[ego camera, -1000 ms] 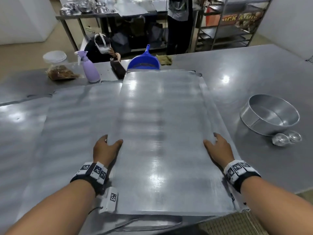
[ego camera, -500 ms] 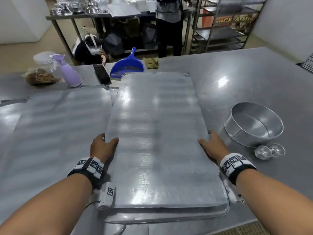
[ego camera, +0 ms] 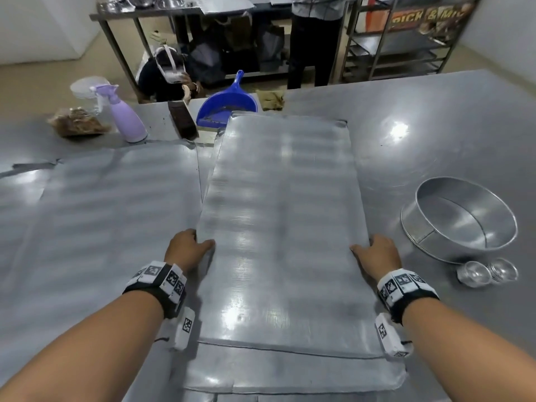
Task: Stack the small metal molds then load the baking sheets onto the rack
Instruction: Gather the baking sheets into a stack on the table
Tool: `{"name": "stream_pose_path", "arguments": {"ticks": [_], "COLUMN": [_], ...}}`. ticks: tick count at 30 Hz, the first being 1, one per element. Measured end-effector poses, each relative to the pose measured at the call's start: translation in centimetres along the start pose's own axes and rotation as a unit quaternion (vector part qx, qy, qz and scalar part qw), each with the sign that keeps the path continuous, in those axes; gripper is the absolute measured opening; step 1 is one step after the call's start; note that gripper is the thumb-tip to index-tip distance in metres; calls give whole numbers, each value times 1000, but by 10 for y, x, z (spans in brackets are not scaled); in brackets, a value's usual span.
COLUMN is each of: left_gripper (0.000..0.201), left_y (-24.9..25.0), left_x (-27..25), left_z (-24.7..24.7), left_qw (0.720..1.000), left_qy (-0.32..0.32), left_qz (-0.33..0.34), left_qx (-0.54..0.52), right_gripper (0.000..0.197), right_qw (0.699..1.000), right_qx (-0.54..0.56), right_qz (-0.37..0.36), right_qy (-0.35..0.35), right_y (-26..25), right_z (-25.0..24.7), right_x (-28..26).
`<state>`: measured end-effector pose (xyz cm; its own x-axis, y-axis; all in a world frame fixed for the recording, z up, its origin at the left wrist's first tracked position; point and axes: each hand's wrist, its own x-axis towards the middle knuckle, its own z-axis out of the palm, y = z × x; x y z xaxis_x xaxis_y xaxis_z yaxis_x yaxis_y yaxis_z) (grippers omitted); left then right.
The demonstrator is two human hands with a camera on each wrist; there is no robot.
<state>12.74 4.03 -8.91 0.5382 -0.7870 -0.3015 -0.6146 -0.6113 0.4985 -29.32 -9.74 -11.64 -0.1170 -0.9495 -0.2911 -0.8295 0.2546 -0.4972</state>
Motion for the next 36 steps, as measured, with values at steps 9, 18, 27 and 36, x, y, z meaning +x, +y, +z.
{"name": "stream_pose_path", "arguments": {"ticks": [9,18,27,36], "left_gripper": [31,48,46,79], "left_y": [-3,-8,0,10], "left_x": [-33,-54,-85,-163], "left_z": [6,9,17,29], "left_qw": [997,994,998,964], "left_qy": [35,15,-33,-100], "left_qz": [-4,-47,-60,60], "left_qx": [-70,-99,-16,238], "right_gripper": [59,62,64,60], "right_qw": [999,998,993,972], "right_qx": [21,-40,-57,-141], "right_qz": [24,12,-32,-166], "right_qy": [-25,-46,-95,-89], "right_y": [9,18,20,32], "right_z": [-2,1,-15,-35], "right_x": [12,27,29,-77]}}
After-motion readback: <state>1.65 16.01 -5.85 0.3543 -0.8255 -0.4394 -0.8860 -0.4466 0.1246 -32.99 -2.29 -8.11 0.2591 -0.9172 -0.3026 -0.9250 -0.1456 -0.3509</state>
